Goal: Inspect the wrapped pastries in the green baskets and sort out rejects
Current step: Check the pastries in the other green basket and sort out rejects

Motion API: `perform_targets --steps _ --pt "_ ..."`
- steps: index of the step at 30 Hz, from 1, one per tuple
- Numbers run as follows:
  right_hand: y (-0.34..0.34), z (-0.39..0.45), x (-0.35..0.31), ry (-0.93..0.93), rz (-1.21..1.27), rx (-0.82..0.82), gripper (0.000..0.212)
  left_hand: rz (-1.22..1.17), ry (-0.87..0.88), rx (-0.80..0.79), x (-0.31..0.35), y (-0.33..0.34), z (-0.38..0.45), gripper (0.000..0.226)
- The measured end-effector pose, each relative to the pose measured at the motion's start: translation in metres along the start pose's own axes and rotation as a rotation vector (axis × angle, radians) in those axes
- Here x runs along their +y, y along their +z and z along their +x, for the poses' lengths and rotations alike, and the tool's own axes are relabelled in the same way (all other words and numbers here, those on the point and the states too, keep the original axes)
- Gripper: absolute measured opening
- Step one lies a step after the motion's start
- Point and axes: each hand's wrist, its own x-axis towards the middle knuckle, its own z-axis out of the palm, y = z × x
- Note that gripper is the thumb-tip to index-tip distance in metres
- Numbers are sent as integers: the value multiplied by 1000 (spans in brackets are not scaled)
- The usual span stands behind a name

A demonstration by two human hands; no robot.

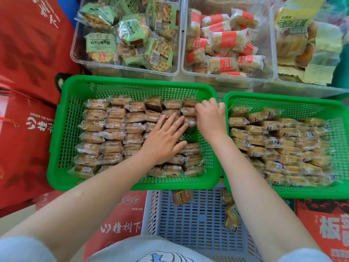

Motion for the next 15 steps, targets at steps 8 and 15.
perform_targets --steps 8,15 --pt "-72 -18 12 194 557 178 5 -30 -49 -65 3 -13 3 67" --pt "-146 -99 -10 874 1654 34 8 -943 -449 67 31 -91 -30 45"
